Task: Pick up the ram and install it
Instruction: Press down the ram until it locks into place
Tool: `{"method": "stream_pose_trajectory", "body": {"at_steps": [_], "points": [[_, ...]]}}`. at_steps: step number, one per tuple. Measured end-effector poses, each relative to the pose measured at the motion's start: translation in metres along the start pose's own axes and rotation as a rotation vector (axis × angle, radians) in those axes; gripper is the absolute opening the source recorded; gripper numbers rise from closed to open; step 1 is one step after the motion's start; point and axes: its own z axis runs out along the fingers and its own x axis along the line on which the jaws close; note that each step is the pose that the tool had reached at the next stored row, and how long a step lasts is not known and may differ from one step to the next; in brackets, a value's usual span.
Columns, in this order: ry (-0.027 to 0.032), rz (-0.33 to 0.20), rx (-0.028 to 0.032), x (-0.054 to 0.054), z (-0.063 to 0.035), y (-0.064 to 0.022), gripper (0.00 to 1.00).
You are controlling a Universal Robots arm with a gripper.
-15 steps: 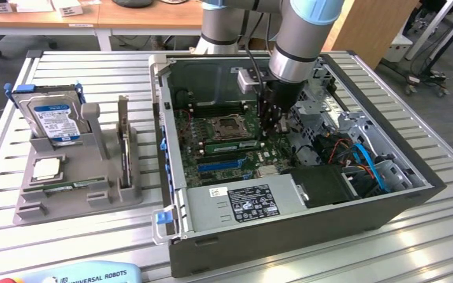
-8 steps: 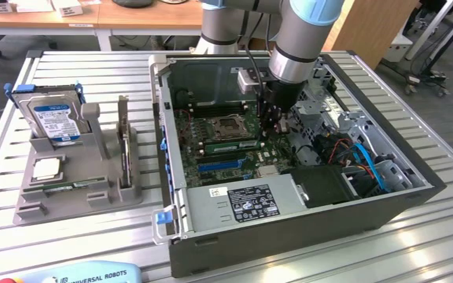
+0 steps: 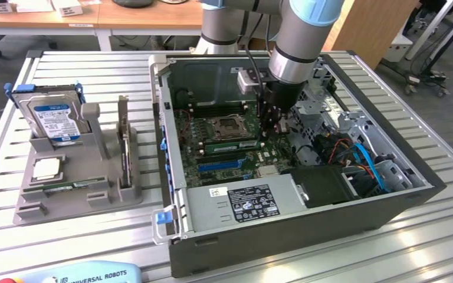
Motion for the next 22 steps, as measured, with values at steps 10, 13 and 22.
{"method": "stream_pose_trajectory", "body": {"at_steps": [10,13,22], "points": [[0.0000,0.000,0.0000,0.0000,0.0013,-0.0001,0.10],[0.0000,0.000,0.0000,0.0000,0.0013,-0.0001,0.10],[-0.0001,0.000,0.0001,0.0000,0.0022,-0.0001,0.10]]}}
